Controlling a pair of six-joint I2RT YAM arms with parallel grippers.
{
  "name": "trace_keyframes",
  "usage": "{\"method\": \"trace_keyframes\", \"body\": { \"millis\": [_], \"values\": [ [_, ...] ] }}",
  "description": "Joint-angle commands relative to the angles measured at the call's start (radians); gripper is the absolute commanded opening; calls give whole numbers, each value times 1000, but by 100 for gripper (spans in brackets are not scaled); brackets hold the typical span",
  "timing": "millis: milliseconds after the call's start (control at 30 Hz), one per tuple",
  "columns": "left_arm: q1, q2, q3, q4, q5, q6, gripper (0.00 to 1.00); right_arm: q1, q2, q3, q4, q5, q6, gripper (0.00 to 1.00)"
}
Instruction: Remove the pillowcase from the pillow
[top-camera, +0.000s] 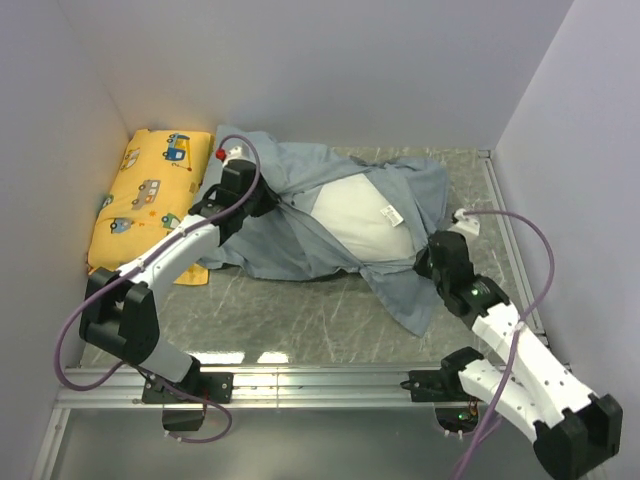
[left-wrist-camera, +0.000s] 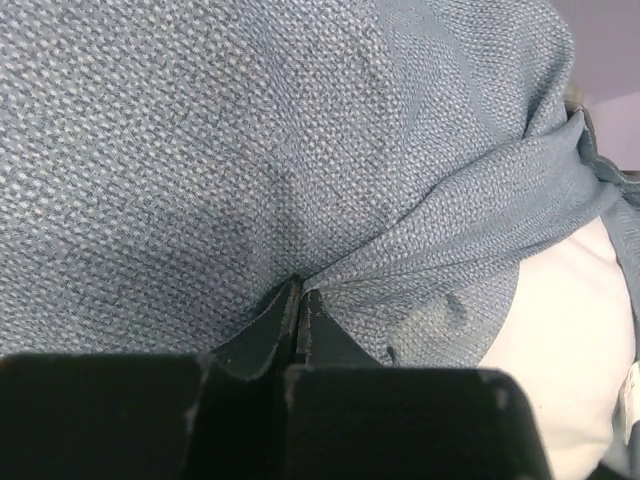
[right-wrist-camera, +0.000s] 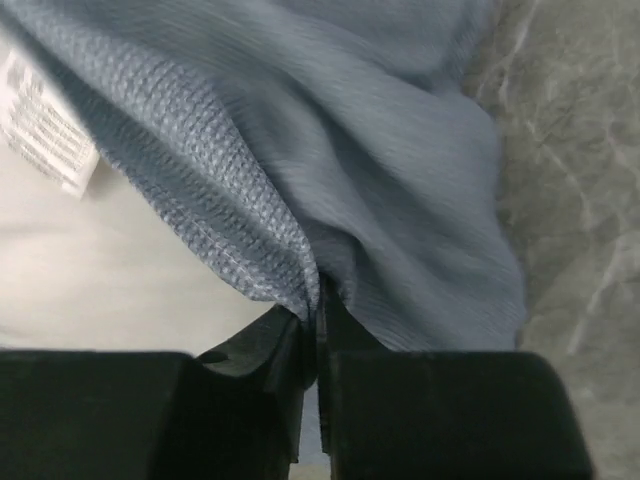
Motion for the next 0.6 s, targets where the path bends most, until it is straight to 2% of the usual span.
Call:
{"method": "trace_keyframes", "body": {
  "millis": [0,67,100,167,233,333,433,467,533,567],
  "values": [
    [88,23,48,-30,-35,4,1,-56,-51,-120,50,-60,71,8],
    [88,32,54,-25,-30,7,0,-71,-16,-197,149,-119,107,4],
    [88,44,56,-24,-24,10,0,-85,8,-215,189,-209,114,1],
    [88,60,63,-16,27,30,1,-85,87,-255,330,-308,118,0],
    [62,75,74,-27,27,56,0,-76,154,-252,384,-385,131,0],
    [-10,77,119,-76,-16,123,1,-70,162,-255,438,-387,131,0],
    [-79,80,188,-159,-100,177,9,-70,132,-252,438,-377,114,0],
    [-91,77,209,-169,-128,186,16,-70,124,-243,438,-376,109,0],
    [-116,65,224,-192,-143,200,22,-70,102,-229,424,-374,99,0],
    [-121,61,237,-199,-151,203,28,-70,95,-225,408,-367,95,0]
  ]
}}
